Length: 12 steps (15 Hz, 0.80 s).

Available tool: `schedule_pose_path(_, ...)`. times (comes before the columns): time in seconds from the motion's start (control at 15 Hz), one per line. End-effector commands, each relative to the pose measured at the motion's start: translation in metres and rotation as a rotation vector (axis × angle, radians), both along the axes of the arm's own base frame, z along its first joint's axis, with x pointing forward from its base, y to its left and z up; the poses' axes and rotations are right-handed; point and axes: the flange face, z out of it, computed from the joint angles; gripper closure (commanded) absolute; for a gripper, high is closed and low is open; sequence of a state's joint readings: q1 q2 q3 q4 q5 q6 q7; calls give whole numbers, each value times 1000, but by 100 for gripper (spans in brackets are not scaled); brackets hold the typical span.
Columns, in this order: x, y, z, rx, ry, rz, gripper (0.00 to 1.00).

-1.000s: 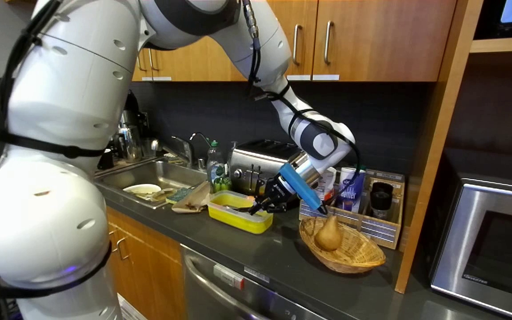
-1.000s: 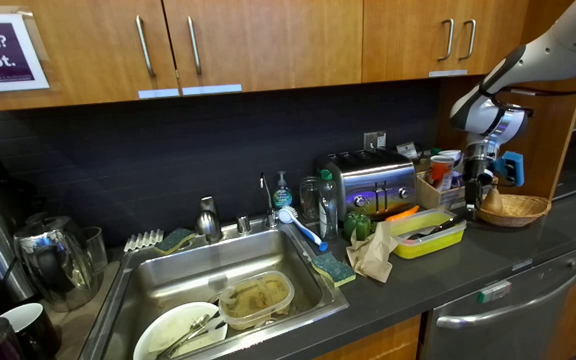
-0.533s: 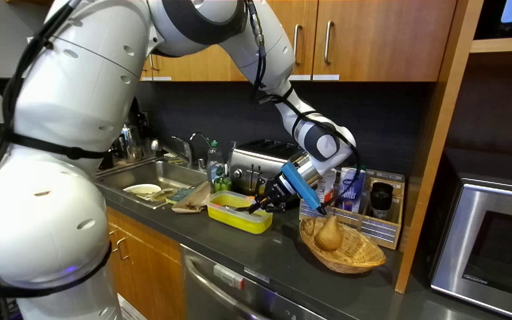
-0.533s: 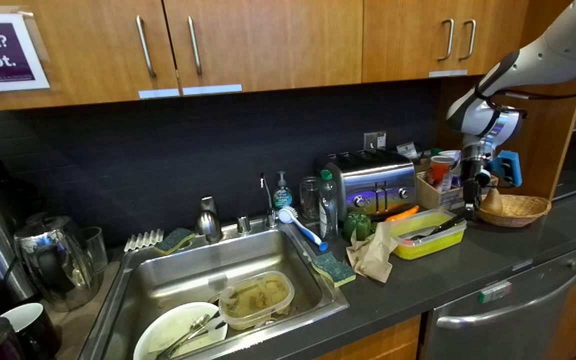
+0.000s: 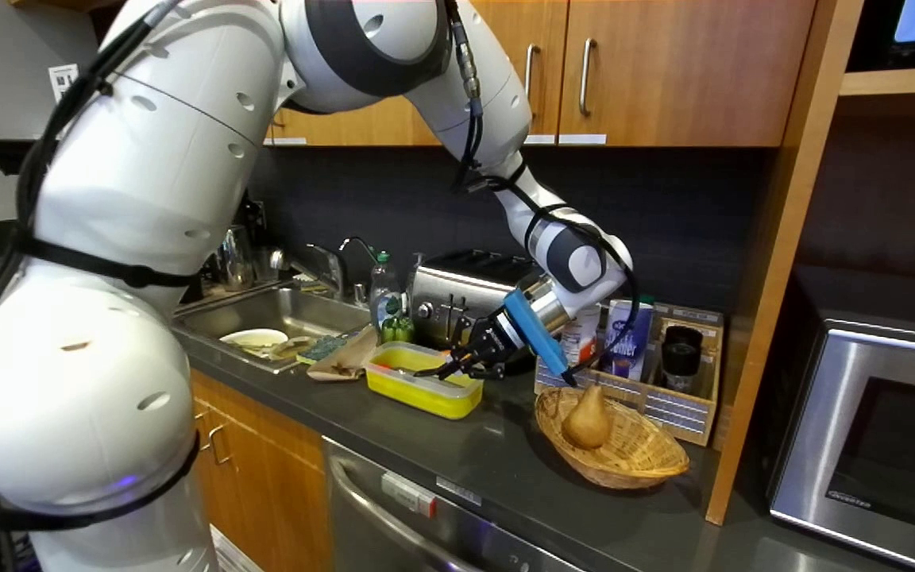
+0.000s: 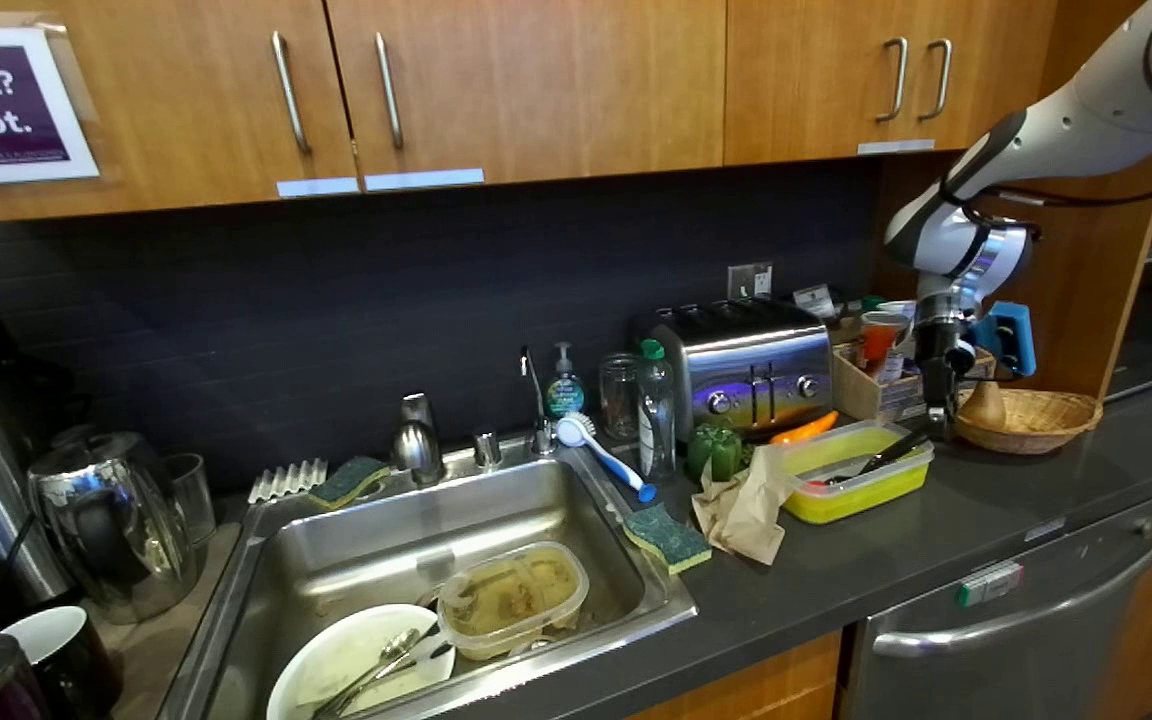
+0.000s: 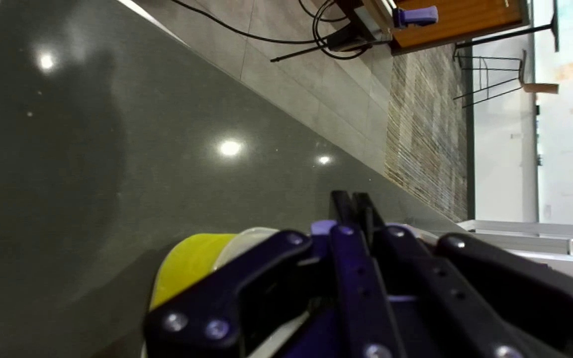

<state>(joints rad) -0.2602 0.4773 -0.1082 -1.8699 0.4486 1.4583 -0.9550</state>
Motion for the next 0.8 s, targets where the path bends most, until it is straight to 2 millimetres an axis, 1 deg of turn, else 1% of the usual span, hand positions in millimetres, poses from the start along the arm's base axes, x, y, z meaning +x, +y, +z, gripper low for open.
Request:
schedule_pose_path(0.0,3,4,2,4,21,42,99)
schedule_pose_path(0.47,4,6,5,-2,15,61,99)
schedule_pose_path(0.73,4,8,8,31,11,70,99)
